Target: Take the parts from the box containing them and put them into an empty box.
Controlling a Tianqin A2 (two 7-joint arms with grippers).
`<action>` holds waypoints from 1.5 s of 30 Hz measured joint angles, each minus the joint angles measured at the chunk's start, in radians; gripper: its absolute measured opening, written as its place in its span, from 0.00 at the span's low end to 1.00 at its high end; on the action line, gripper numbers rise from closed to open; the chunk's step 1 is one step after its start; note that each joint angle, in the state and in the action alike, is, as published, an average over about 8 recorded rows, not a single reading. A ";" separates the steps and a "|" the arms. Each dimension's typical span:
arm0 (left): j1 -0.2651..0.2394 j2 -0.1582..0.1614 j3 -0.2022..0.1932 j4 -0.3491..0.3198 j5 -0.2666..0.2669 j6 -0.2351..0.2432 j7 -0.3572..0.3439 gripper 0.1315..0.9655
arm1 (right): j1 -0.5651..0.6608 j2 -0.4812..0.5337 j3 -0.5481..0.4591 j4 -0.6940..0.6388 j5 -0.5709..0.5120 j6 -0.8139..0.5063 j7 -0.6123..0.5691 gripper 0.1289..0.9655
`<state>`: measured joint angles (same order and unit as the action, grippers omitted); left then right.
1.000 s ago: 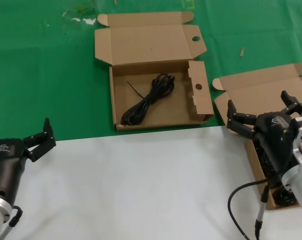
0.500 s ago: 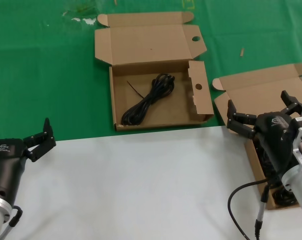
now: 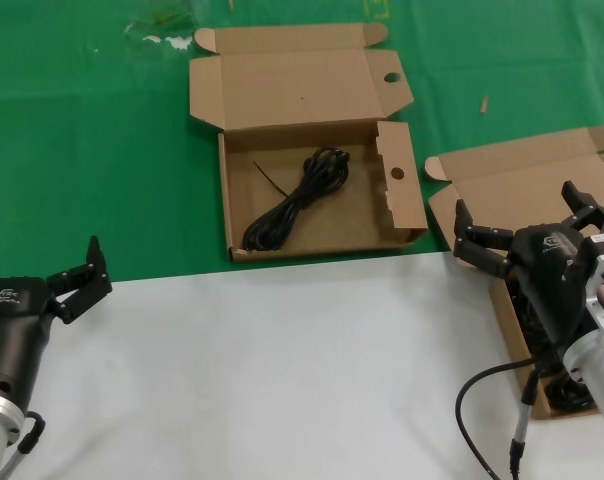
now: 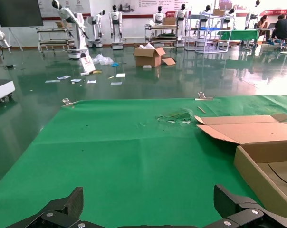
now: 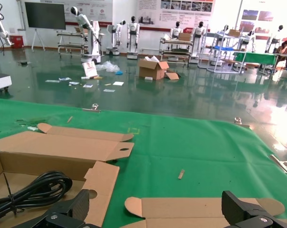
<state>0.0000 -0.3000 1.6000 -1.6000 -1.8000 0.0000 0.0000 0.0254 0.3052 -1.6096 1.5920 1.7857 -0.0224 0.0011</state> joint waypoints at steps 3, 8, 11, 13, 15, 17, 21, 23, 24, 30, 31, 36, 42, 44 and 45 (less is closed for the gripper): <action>0.000 0.000 0.000 0.000 0.000 0.000 0.000 1.00 | 0.000 0.000 0.000 0.000 0.000 0.000 0.000 1.00; 0.000 0.000 0.000 0.000 0.000 0.000 0.000 1.00 | 0.000 0.000 0.000 0.000 0.000 0.000 0.000 1.00; 0.000 0.000 0.000 0.000 0.000 0.000 0.000 1.00 | 0.000 0.000 0.000 0.000 0.000 0.000 0.000 1.00; 0.000 0.000 0.000 0.000 0.000 0.000 0.000 1.00 | 0.000 0.000 0.000 0.000 0.000 0.000 0.000 1.00; 0.000 0.000 0.000 0.000 0.000 0.000 0.000 1.00 | 0.000 0.000 0.000 0.000 0.000 0.000 0.000 1.00; 0.000 0.000 0.000 0.000 0.000 0.000 0.000 1.00 | 0.000 0.000 0.000 0.000 0.000 0.000 0.000 1.00; 0.000 0.000 0.000 0.000 0.000 0.000 0.000 1.00 | 0.000 0.000 0.000 0.000 0.000 0.000 0.000 1.00; 0.000 0.000 0.000 0.000 0.000 0.000 0.000 1.00 | 0.000 0.000 0.000 0.000 0.000 0.000 0.000 1.00; 0.000 0.000 0.000 0.000 0.000 0.000 0.000 1.00 | 0.000 0.000 0.000 0.000 0.000 0.000 0.000 1.00; 0.000 0.000 0.000 0.000 0.000 0.000 0.000 1.00 | 0.000 0.000 0.000 0.000 0.000 0.000 0.000 1.00; 0.000 0.000 0.000 0.000 0.000 0.000 0.000 1.00 | 0.000 0.000 0.000 0.000 0.000 0.000 0.000 1.00; 0.000 0.000 0.000 0.000 0.000 0.000 0.000 1.00 | 0.000 0.000 0.000 0.000 0.000 0.000 0.000 1.00; 0.000 0.000 0.000 0.000 0.000 0.000 0.000 1.00 | 0.000 0.000 0.000 0.000 0.000 0.000 0.000 1.00; 0.000 0.000 0.000 0.000 0.000 0.000 0.000 1.00 | 0.000 0.000 0.000 0.000 0.000 0.000 0.000 1.00; 0.000 0.000 0.000 0.000 0.000 0.000 0.000 1.00 | 0.000 0.000 0.000 0.000 0.000 0.000 0.000 1.00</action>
<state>0.0000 -0.3000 1.6000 -1.6000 -1.8000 0.0000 0.0000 0.0254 0.3052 -1.6096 1.5920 1.7857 -0.0224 0.0011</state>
